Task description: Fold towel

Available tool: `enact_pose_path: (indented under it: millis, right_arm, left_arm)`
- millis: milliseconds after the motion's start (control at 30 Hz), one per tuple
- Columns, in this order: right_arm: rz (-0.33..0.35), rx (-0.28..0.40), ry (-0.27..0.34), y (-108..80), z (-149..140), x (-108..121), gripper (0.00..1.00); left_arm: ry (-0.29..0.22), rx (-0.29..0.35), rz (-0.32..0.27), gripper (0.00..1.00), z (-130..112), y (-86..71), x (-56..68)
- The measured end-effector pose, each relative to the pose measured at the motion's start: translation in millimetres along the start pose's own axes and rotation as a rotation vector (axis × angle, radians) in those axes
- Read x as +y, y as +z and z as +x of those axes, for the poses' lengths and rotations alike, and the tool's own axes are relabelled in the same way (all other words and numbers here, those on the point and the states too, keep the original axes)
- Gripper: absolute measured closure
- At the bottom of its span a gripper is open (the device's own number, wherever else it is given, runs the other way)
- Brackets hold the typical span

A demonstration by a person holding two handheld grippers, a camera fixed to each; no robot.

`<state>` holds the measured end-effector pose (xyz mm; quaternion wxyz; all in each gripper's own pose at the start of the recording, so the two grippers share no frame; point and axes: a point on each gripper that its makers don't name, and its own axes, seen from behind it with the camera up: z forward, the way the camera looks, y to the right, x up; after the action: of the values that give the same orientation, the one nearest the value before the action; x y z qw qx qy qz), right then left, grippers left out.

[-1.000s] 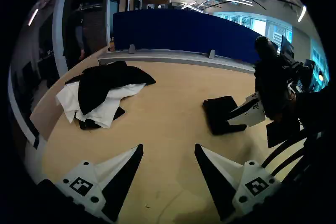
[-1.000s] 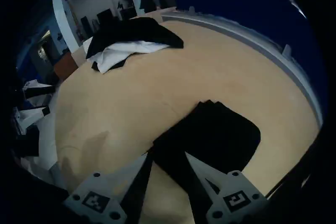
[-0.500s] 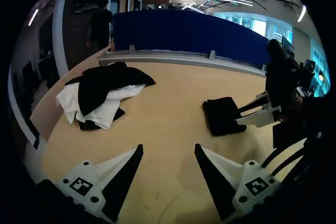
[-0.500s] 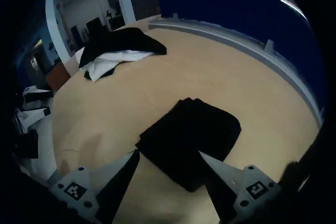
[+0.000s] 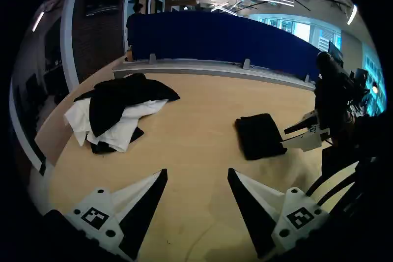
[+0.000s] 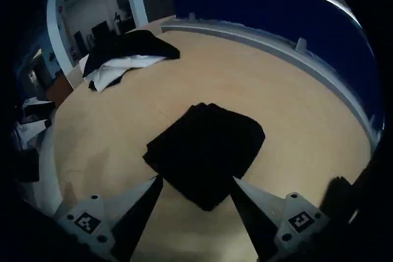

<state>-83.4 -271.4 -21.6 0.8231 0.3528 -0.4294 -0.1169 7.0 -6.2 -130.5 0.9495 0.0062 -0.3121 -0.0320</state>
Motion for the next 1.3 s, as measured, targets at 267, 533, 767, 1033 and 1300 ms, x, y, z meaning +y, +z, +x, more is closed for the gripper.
enact_pose_path:
  millis: [267,533,767,1033,1300]
  right_arm:
    - [-0.029,-0.048,0.013,0.4,-32,8,0.0]
    - [-0.032,-0.07,0.027,0.3,-45,11,0.02]
    - [-0.046,-0.101,0.025,4.2,-52,15,0.35]
    - [-0.035,-0.111,0.05,8.3,-54,16,0.67]
    - [-0.032,-0.119,0.05,8.8,-56,17,0.79]
  left_arm:
    - [0.001,0.0,0.001,0.09,0,0.9,-1.2]
    - [0.002,-0.003,-0.003,0.09,-1,3.0,1.5]
    - [0.002,-0.003,-0.004,0.09,-1,2.4,1.1]
    - [0.001,-0.003,-0.003,0.09,-2,1.8,0.7]
    - [0.004,-0.003,-0.005,0.09,-1,2.7,2.6]
